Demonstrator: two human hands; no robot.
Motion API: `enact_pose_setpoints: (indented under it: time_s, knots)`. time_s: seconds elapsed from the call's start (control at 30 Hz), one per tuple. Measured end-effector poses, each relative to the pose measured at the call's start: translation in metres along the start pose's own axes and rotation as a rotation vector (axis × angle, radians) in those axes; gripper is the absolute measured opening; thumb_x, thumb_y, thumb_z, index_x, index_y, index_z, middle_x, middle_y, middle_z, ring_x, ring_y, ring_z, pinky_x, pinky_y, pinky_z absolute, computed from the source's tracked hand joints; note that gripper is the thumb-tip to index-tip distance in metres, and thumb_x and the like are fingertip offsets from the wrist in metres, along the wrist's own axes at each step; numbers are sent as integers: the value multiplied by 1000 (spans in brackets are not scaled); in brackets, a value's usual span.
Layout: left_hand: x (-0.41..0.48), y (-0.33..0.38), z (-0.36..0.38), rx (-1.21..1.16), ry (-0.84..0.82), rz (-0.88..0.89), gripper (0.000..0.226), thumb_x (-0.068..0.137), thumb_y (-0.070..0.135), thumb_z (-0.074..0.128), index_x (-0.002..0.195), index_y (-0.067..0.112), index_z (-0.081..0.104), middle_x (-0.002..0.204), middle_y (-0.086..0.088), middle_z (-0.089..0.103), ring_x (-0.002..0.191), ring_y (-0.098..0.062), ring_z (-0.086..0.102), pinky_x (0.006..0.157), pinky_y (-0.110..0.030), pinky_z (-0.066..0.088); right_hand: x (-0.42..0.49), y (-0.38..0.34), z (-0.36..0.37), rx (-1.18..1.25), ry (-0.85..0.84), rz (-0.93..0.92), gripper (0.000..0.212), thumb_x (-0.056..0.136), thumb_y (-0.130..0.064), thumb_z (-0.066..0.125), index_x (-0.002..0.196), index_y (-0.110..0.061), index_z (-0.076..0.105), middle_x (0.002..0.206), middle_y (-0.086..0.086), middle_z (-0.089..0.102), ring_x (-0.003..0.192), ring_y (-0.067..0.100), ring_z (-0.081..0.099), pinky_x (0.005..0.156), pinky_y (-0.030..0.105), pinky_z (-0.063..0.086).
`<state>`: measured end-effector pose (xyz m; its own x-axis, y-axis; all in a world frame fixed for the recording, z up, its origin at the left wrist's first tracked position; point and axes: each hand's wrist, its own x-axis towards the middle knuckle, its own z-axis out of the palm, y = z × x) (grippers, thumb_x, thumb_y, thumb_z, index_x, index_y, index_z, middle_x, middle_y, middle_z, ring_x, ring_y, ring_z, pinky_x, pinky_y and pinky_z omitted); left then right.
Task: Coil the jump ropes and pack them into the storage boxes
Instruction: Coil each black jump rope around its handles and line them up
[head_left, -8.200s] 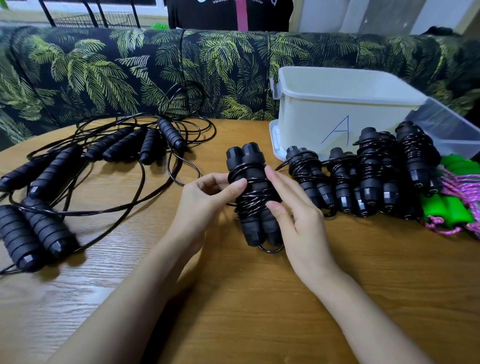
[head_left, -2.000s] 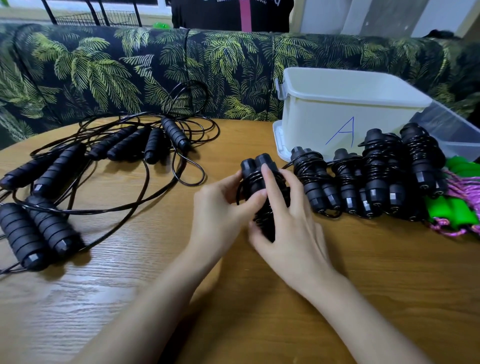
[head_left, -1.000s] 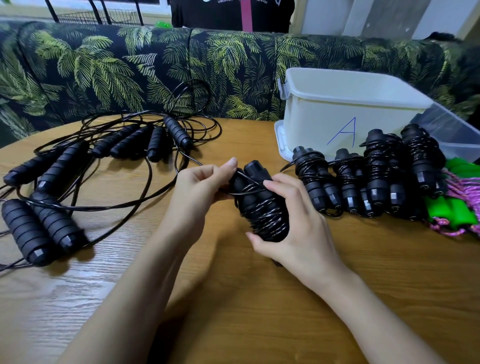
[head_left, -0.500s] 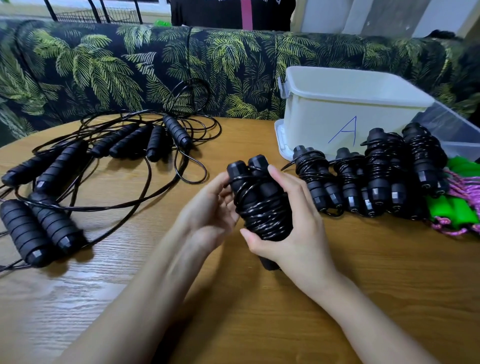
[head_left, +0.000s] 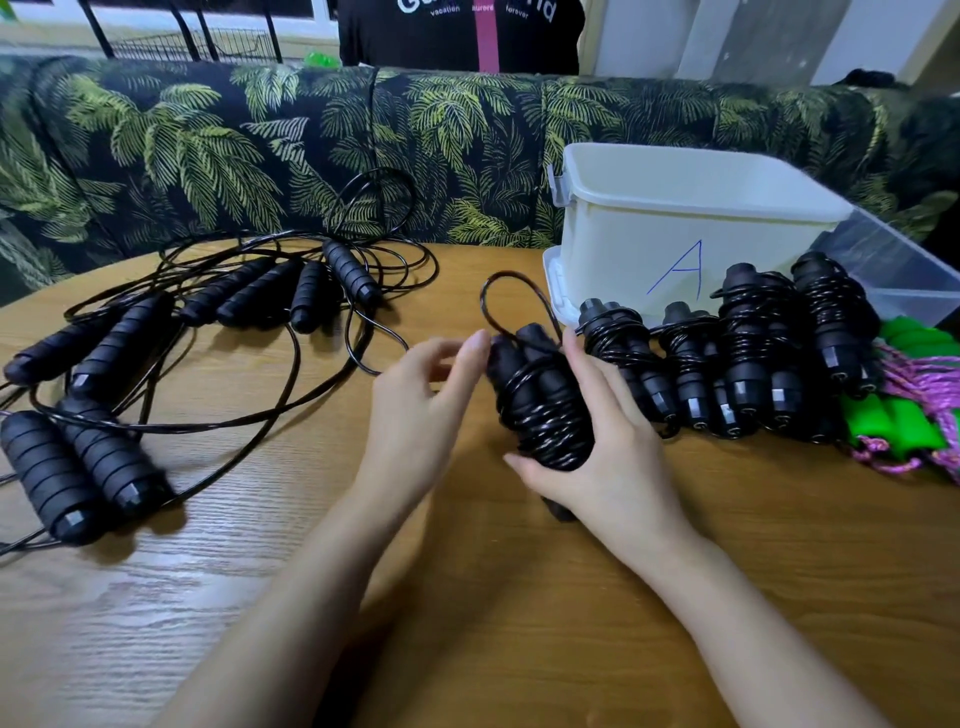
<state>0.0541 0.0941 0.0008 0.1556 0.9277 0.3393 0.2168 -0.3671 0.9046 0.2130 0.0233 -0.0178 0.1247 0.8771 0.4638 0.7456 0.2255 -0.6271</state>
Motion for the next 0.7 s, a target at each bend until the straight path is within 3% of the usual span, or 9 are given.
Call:
enact_pose_setpoints:
  time_s: [0.1,0.2,0.3,0.37,0.43,0.5,0.57,0.7]
  knots:
    - [8,6,-14,-377,-173,-189,35,89,47,64,104,17,73,104,-1,75,106,-17,68,96,-33,53,-3,-5,2,-60,-63,-26,116,64,-41,87,153,-42,13,142,-22,36,122,2,44,95,24,43]
    - [7,6,-11,-461,-176,-207,26,89,27,64,107,11,72,103,-6,75,97,-15,69,85,-25,53,-4,-6,3,-67,-71,-54,113,64,-41,86,154,-40,19,140,-22,36,120,4,46,95,33,49]
    - [8,4,-10,-359,-38,-30,20,89,8,69,108,15,71,108,-4,73,100,-13,66,84,-27,52,-4,-7,3,-100,-23,-73,102,63,-40,86,149,-39,32,138,-18,41,115,7,51,90,37,54]
    - [9,2,-16,-275,-25,157,15,85,13,70,97,23,72,104,2,72,103,-17,65,86,-37,50,-3,-7,3,-147,33,-60,93,64,-39,86,143,-39,36,137,-16,44,109,11,58,81,39,57]
    - [5,4,-19,-196,-106,276,8,83,17,68,88,22,70,92,6,70,93,-20,63,84,-43,46,-1,-4,1,-187,72,-34,89,64,-38,85,139,-37,38,137,-13,45,104,20,64,75,42,58]
    - [1,6,-14,-51,-208,360,8,82,21,66,87,15,66,85,5,64,86,-19,57,81,-32,44,1,0,-2,-209,101,-13,87,63,-38,84,138,-36,39,137,-11,46,100,27,66,73,45,58]
    - [-2,5,-7,107,-235,442,22,83,28,69,86,8,61,82,4,58,81,-17,52,76,-21,41,1,3,-4,-242,114,-16,87,64,-37,84,138,-36,38,136,-9,47,100,28,67,70,45,58]
    - [-2,5,-1,257,-185,550,26,86,31,72,76,12,58,92,3,58,87,-17,50,81,-17,38,2,6,-6,-280,94,-25,89,67,-36,83,143,-39,36,138,-4,47,101,27,66,69,46,59]
